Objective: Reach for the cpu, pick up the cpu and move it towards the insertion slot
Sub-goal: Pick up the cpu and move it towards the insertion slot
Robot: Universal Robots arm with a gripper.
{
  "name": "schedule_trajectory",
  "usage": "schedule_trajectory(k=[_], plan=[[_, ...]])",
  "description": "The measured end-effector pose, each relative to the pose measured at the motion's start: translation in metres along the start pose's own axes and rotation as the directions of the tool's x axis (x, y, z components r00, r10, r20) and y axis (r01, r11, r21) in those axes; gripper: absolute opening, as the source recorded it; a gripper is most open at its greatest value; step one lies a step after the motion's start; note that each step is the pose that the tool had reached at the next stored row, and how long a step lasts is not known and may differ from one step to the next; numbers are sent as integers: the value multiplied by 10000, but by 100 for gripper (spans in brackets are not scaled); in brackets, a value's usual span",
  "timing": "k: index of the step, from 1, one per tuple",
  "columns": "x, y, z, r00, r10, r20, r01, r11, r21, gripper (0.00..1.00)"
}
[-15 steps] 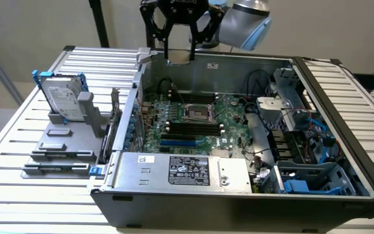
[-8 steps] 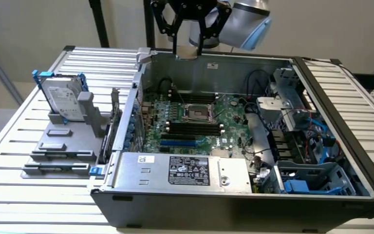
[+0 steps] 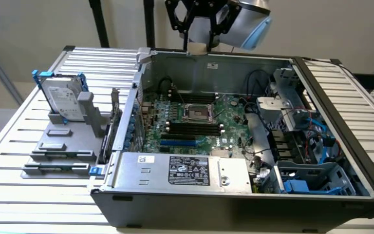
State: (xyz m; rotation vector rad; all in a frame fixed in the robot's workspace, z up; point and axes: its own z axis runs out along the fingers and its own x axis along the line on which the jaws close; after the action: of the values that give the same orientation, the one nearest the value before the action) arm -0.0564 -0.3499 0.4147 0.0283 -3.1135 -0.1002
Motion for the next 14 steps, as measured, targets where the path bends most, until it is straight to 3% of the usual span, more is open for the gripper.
schedule_trajectory(k=[5,14], plan=[[-92,111,92,10000,2,0,-2,10000,11,54],[-146,200,243,9999,115,7,-115,9999,34,54]])
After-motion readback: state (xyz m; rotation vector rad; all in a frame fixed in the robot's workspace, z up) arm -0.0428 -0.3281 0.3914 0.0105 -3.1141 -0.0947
